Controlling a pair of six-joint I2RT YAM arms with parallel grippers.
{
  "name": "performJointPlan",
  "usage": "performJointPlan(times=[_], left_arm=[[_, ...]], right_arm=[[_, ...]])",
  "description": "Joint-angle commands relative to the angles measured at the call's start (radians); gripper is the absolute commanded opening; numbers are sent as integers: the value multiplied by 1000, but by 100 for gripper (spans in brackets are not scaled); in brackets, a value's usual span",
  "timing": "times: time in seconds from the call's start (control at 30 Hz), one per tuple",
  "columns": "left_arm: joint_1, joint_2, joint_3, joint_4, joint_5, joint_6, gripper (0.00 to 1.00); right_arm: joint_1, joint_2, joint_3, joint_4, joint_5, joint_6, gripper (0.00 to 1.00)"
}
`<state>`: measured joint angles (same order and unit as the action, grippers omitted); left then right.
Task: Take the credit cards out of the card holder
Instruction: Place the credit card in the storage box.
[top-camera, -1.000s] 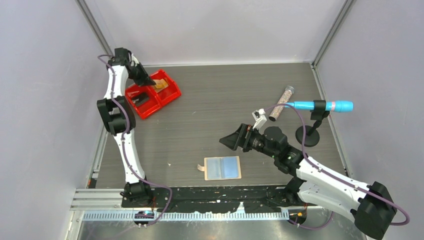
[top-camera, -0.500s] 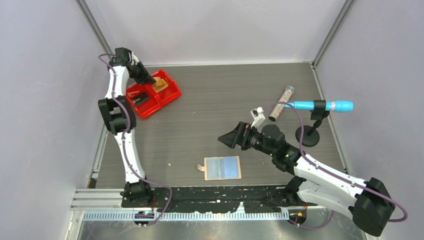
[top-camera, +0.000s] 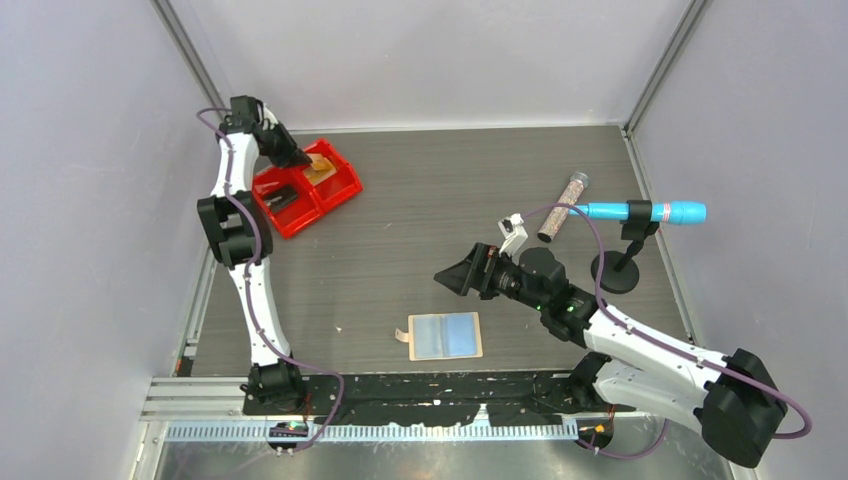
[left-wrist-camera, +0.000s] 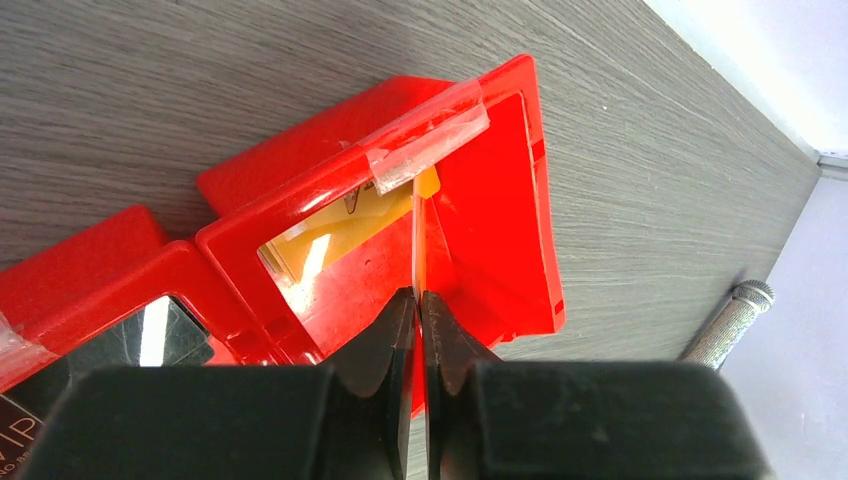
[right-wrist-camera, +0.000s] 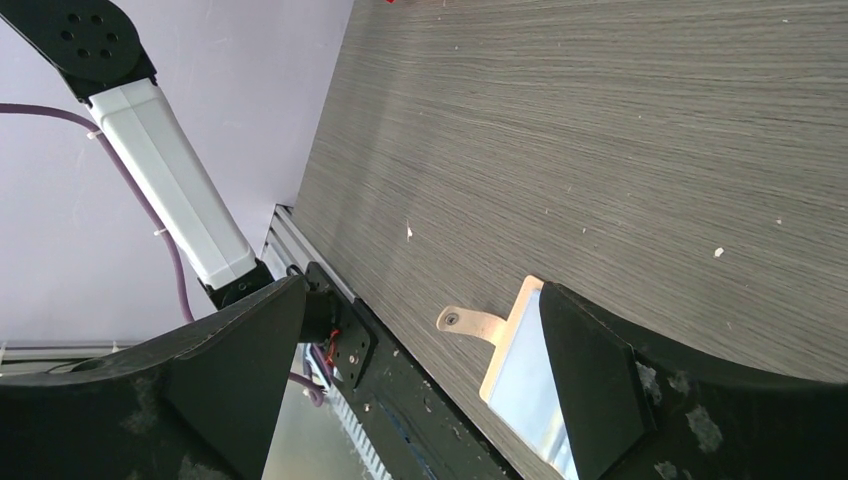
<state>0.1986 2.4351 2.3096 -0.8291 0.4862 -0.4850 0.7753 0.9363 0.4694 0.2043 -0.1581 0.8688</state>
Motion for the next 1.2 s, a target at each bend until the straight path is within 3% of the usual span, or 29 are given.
performJointPlan(times=[0.0,0.8,1.17], left_arm=[[10,6,45,51,-3,-1,10],[41,-77,51,46,5,-23,26],[32,-261,-71,15,72,-17,28]], right_arm=[[-5,7,50,41,13,-8,95],[-9,-64,46,-28,20,-8,95],[-8,-83,90,-172,31,-63,96]])
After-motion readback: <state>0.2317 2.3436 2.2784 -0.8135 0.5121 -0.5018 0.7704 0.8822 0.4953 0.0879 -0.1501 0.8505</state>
